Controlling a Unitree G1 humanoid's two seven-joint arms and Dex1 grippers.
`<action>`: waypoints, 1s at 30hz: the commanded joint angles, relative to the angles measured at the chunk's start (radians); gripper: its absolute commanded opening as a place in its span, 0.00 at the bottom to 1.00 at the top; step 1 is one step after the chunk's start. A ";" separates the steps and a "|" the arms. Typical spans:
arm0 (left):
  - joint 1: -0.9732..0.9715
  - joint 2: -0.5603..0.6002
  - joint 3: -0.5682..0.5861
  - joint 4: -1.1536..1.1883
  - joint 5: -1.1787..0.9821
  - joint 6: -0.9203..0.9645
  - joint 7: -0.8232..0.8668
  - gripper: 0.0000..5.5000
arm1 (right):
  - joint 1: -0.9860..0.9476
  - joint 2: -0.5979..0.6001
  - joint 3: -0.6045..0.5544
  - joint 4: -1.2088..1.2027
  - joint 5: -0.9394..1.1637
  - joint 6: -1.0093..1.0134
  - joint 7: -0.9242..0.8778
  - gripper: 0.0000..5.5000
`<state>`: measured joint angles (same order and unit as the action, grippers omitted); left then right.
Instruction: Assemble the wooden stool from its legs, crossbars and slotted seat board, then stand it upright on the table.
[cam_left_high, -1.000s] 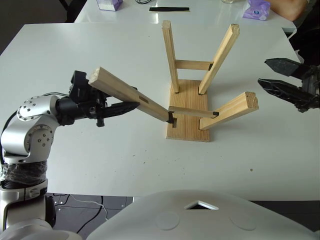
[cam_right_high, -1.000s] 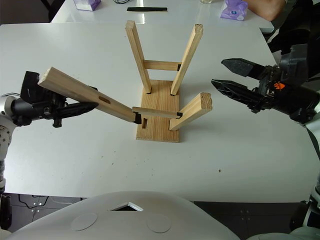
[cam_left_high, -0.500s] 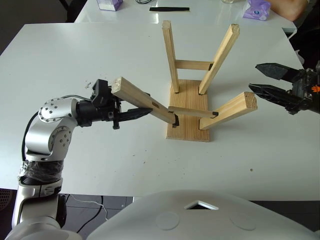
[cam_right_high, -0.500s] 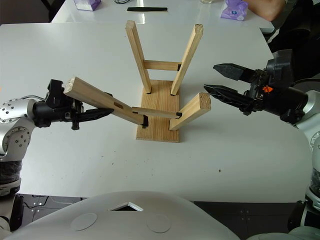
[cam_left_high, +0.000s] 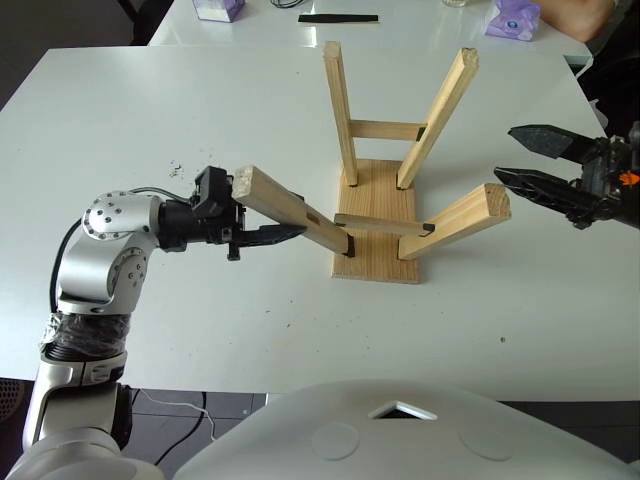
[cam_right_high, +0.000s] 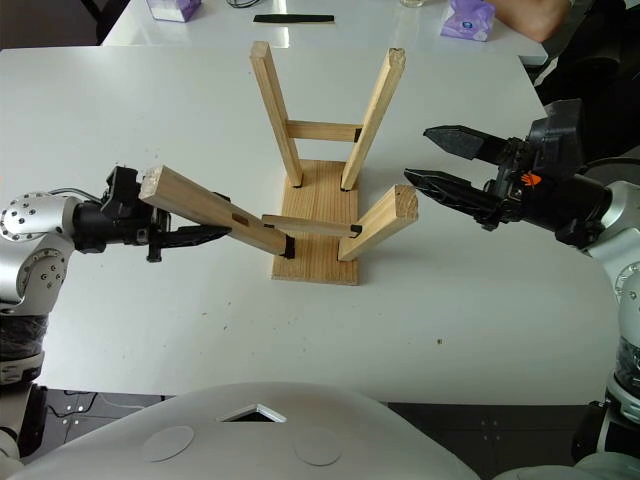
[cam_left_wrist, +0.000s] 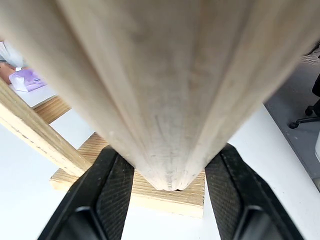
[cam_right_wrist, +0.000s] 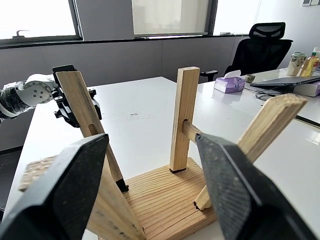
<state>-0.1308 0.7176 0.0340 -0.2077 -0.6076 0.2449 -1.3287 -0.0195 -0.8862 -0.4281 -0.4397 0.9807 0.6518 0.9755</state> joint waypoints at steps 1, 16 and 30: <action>0.007 0.038 -0.067 0.031 0.089 -0.045 -0.049 0.37 | 0.007 -0.001 0.018 -0.019 -0.018 0.008 -0.012 0.58; -0.165 0.075 -0.106 0.117 0.100 0.010 -0.032 0.37 | 0.060 0.019 0.030 -0.067 -0.044 -0.014 -0.048 0.58; -0.328 0.013 -0.115 0.209 0.129 -0.018 -0.009 0.37 | 0.080 0.024 0.029 -0.042 -0.051 -0.031 -0.051 0.58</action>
<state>-0.4240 0.7384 -0.0765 0.0009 -0.4933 0.2404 -1.3427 0.0571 -0.8649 -0.3982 -0.4871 0.9401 0.6188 0.9198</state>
